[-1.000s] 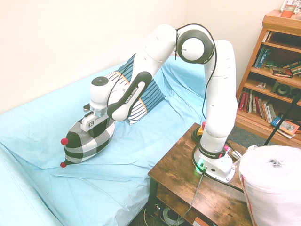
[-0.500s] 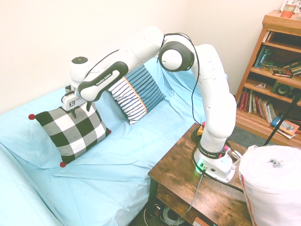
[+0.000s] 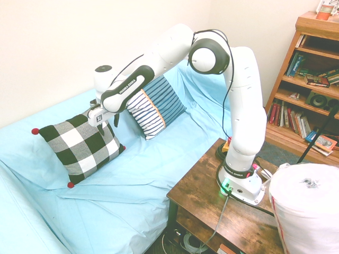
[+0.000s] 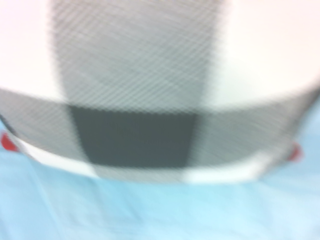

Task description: Stand the pillow up

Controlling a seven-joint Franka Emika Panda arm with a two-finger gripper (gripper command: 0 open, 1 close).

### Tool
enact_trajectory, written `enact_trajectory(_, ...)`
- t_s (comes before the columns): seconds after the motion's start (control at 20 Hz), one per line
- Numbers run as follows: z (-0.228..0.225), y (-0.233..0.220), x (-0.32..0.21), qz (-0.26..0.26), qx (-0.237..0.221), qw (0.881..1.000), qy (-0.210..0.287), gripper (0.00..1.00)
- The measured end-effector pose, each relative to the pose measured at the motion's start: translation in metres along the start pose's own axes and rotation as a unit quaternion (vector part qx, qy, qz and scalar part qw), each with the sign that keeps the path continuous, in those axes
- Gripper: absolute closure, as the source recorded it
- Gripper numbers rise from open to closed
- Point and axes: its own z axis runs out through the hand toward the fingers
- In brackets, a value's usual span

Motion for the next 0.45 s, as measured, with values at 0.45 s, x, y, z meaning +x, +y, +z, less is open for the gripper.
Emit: enact_trajectory(0.45, -0.042, 0.161, -0.004, -0.028, -0.026, 0.999, 0.009, 0.0)
